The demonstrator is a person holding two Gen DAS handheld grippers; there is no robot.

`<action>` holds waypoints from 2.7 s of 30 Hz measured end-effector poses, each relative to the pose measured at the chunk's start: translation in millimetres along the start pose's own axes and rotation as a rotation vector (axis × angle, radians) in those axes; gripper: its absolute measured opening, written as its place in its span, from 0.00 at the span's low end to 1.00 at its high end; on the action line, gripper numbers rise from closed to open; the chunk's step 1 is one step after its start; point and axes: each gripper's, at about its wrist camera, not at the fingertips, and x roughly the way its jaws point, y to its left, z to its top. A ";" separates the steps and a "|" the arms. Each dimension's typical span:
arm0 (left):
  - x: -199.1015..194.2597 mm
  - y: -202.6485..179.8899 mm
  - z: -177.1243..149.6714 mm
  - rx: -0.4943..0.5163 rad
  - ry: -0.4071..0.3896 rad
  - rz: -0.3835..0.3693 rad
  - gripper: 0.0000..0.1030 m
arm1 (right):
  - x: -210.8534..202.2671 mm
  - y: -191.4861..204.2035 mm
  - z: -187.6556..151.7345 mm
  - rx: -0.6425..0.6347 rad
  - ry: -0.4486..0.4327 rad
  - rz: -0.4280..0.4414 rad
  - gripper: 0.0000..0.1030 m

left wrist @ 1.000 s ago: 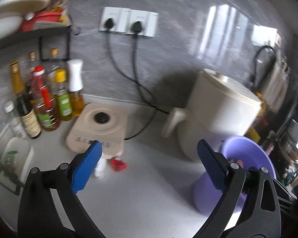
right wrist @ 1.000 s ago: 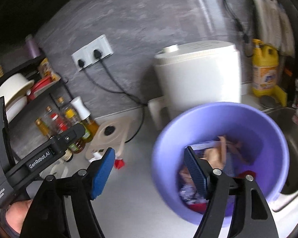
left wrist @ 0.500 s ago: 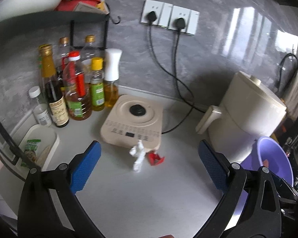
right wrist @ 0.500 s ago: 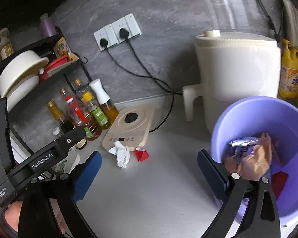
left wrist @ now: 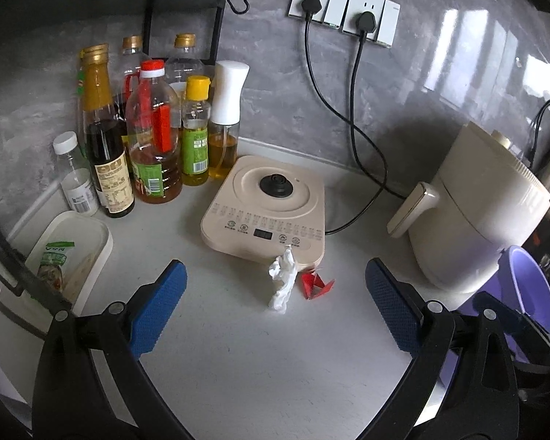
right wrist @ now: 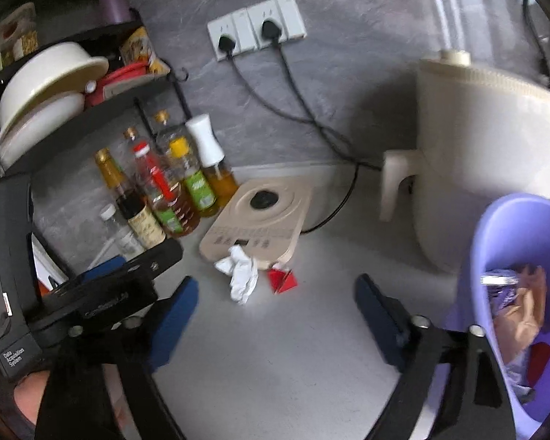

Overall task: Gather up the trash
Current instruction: 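Move both tools back to the white tissue and red scrap, then grasp the white tissue with the left tool while the right tool grasps the red scrap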

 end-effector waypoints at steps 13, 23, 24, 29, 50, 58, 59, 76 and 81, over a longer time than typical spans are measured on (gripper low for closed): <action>60.6 13.3 -11.3 -0.038 0.111 -0.028 0.68 | 60.5 -22.7 -12.6 0.072 0.137 -0.006 0.62; 104.2 11.3 -17.4 -0.031 0.173 -0.050 0.53 | 94.8 -35.2 -15.4 0.085 0.181 -0.037 0.57; 110.2 11.5 -19.0 -0.032 0.187 -0.053 0.46 | 97.6 -36.2 -15.5 0.087 0.185 -0.039 0.57; 126.3 13.2 -23.7 -0.025 0.217 -0.038 0.10 | 111.0 -37.2 -17.5 0.088 0.206 -0.046 0.56; 108.0 40.7 -10.5 -0.037 0.132 0.040 0.04 | 178.6 -17.1 -8.5 0.071 0.271 0.007 0.47; 98.9 37.9 -7.0 -0.020 0.119 0.048 0.04 | 184.9 -18.9 -10.4 0.050 0.279 0.008 0.13; 97.6 37.2 -6.3 -0.020 0.117 0.048 0.04 | 181.9 -19.4 -10.2 0.052 0.275 0.012 0.13; 24.3 4.2 20.7 0.033 -0.013 0.033 0.05 | 63.5 -16.4 10.6 0.038 0.095 0.034 0.13; 0.5 -6.0 25.2 0.048 -0.046 0.019 0.05 | 27.2 -13.2 20.4 0.027 0.032 0.047 0.13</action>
